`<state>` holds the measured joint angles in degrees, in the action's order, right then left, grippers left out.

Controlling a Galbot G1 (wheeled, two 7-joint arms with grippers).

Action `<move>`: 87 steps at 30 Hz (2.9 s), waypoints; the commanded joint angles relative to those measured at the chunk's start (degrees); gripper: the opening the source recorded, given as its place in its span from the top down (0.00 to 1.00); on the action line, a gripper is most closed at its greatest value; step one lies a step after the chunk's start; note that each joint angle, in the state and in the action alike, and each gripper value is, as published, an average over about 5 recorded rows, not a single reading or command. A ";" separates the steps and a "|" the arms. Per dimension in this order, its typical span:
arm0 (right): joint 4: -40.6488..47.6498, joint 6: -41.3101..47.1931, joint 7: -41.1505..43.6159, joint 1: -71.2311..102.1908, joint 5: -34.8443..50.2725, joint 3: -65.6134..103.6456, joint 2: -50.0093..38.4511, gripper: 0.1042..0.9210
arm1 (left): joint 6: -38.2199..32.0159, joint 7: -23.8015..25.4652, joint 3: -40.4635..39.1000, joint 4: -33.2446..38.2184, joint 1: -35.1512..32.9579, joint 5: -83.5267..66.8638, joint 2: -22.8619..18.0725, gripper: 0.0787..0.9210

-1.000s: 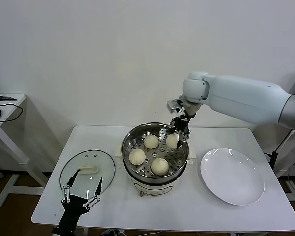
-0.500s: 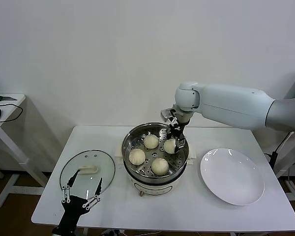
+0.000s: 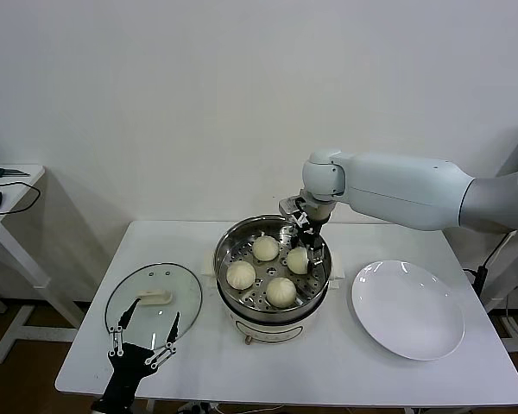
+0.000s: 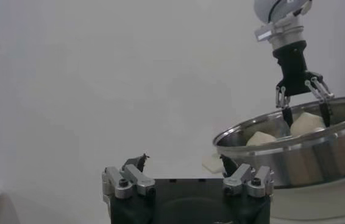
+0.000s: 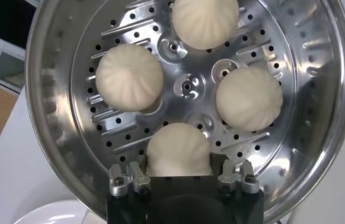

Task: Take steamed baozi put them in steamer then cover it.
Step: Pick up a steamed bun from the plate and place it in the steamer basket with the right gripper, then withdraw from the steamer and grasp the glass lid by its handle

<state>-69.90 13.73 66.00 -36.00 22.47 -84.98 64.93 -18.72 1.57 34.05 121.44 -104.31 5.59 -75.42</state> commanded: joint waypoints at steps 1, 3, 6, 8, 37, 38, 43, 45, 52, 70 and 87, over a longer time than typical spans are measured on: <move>-1.15 -0.25 0.20 -0.47 -0.68 0.38 -0.80 0.14 | 0.10 -0.05 -0.03 0.01 -0.06 0.07 0.13 0.12; -2.12 -0.35 0.40 -0.78 -0.68 1.14 -1.67 0.12 | 0.17 -0.06 -0.05 0.04 -0.04 0.07 0.19 0.12; -3.94 -0.65 0.58 -1.10 -0.56 4.02 -4.00 0.12 | 0.39 -0.08 -0.16 0.15 0.02 0.11 0.30 0.12; -5.41 -1.07 0.48 -1.07 -0.17 7.38 -6.58 0.12 | 0.59 -0.11 -0.25 0.22 0.10 0.28 0.36 0.12; -18.01 -34.80 -78.85 85.56 4.63 99.96 -24.48 0.12 | 4.22 -6.53 -0.41 -6.64 12.99 15.70 2.92 0.12; -18.04 -35.23 -78.53 88.29 4.43 102.83 -23.23 0.12 | 4.09 -6.60 -0.39 -7.22 13.27 16.34 2.93 0.12; -16.75 -37.74 -77.23 99.96 2.82 114.91 -14.66 0.12 | 3.33 -7.22 -0.12 -10.23 14.78 21.07 2.88 0.12; -16.00 -38.97 -76.90 103.34 2.24 117.35 -11.51 0.12 | 3.25 -7.77 0.09 -11.76 15.44 24.04 2.93 0.12; -15.05 -43.00 -75.89 110.35 0.13 120.82 -1.40 0.12 | 5.11 -12.66 1.16 -20.50 18.01 42.69 3.33 0.12; -16.31 -42.70 -74.61 112.27 -4.27 119.01 6.11 0.12 | 8.16 -19.18 -0.71 -31.33 20.60 63.58 3.43 0.12; -15.90 -42.48 -73.87 112.72 -5.34 118.77 7.02 0.12 | 8.76 -21.52 -1.33 -36.42 26.81 68.44 2.56 0.12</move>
<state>-85.80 -28.47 -7.91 75.78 17.66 33.13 70.96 -10.35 -18.69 33.16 88.02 -80.35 70.18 -72.76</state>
